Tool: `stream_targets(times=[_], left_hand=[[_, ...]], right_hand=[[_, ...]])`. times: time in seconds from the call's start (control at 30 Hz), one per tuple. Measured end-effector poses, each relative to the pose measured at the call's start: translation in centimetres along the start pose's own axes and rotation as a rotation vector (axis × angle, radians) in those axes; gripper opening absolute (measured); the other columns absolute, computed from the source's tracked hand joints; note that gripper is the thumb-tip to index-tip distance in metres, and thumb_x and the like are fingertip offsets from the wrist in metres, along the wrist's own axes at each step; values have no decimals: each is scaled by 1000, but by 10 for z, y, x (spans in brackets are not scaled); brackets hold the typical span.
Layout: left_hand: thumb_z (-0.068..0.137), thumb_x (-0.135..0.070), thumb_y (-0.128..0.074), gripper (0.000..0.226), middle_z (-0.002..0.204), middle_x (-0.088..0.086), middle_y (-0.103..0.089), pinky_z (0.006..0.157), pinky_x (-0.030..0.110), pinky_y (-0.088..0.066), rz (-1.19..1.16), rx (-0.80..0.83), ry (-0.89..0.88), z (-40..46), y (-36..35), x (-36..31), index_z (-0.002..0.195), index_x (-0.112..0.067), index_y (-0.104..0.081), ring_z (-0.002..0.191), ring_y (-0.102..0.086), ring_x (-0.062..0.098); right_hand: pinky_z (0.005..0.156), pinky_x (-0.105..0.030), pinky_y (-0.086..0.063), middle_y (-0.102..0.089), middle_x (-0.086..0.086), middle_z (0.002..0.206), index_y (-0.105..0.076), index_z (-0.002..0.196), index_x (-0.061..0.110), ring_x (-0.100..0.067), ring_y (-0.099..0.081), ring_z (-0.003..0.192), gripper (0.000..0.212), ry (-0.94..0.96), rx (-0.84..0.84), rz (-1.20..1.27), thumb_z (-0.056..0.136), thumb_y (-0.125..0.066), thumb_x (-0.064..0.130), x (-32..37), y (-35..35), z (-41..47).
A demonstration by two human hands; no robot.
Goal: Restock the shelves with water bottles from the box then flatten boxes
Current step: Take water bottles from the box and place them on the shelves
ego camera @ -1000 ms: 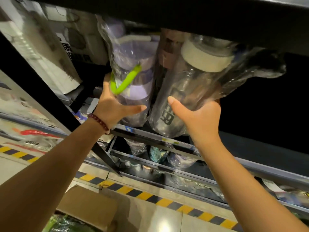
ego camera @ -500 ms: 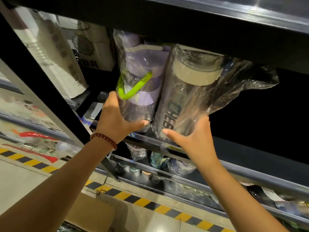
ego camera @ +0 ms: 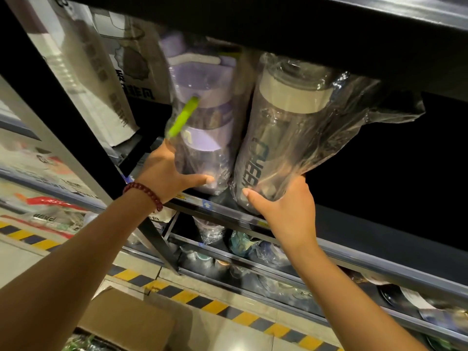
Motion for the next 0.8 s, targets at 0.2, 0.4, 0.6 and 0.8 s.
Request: stream_targets(times=[0.2,0.4,0.6,0.8], left_hand=[[55,-38,-86,79,101,-1,-50,83,16,-36,-6,38,58,1,0,10,116,0,-54,99,-51,13],[56,-39,-86,89,118,5,-58,90,22,-41,-39,49,76,-2,-1,7,127,-3,-47,111,-53,17],[56,-48,-85,89,120,6,-60,93,26,-41,96,-68,-3,-14,8,-1,127,-10,-48,114,-54,22],[59,-42,-84,80,123,5,-58,93,26,-41,44,-179,-65,-38,15,-2,125,-9,-52,116,-52,19]], right_hand=[[59,-6,-40,-52,16,78,-46,82,27,-3,-53,71,40,25,34,22,70,-82,38,7,-1,1],[61,-1,-38,-51,19,80,-46,80,31,-3,-54,76,39,34,51,104,69,-84,32,8,-1,0],[66,-13,-38,-47,15,87,-48,94,21,-13,-52,92,47,-5,50,160,67,-83,37,-1,0,0],[83,-26,-45,-55,0,113,-49,114,17,-17,-53,106,62,10,38,150,67,-80,43,-7,7,-9]])
Point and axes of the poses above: each hand's wrist, its own z-axis towards the middle knuckle, its own y-axis out of the back of the hand, x = y × z, the point moved 5 cm from there along z, towards the middle knuckle
